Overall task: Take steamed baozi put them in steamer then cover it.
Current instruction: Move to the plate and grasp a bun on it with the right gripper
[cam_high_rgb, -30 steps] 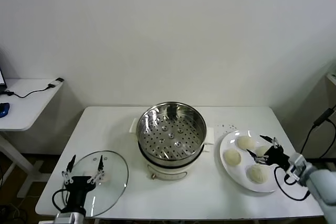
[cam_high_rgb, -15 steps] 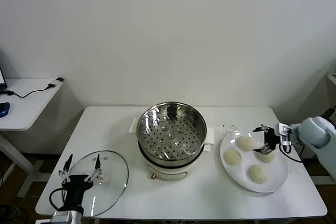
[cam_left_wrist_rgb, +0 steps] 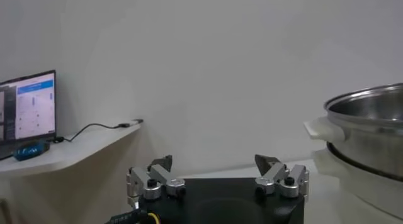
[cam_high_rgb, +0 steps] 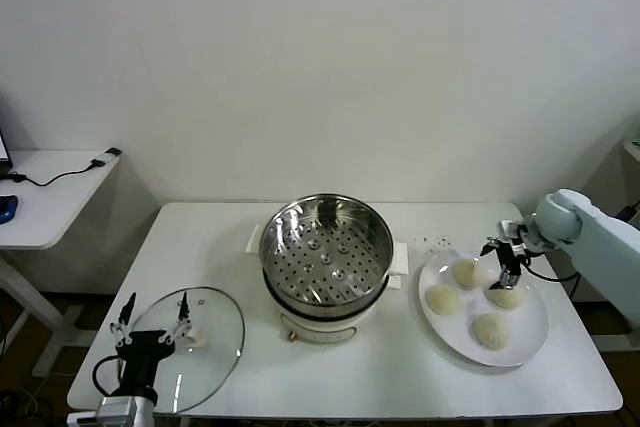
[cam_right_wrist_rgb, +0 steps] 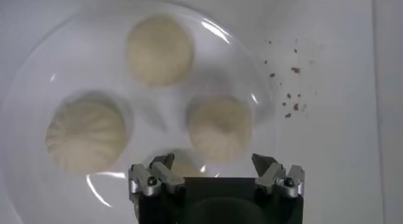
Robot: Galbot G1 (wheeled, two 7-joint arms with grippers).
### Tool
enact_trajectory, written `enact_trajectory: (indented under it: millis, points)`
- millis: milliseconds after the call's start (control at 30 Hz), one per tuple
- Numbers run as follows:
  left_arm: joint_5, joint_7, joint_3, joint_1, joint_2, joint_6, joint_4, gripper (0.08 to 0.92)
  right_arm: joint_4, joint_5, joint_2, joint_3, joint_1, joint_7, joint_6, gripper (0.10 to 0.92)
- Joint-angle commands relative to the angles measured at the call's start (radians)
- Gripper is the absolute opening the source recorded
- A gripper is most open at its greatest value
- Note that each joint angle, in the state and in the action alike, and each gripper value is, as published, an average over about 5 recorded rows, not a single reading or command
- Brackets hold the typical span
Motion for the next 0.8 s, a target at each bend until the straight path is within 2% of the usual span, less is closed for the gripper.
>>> enact_trajectory:
  millis: [33,500,800]
  points:
    - [0.0,-0.001,-0.005,-0.003,0.002,0.004,0.005,0.823,-0.124,-0.011,0.12,-0.098,0.084,-0.028,0.007,0.823]
    - [0.001,-0.001,-0.014,0.006,0.004,0.001,0.004,0.823,-0.189,-0.032,0.16,-0.104,0.066,-0.033,0.02,0.816]
    - [0.001,-0.002,-0.016,0.012,0.004,0.0,0.002,0.823,-0.18,-0.026,0.151,-0.113,0.066,-0.042,0.023,0.706]
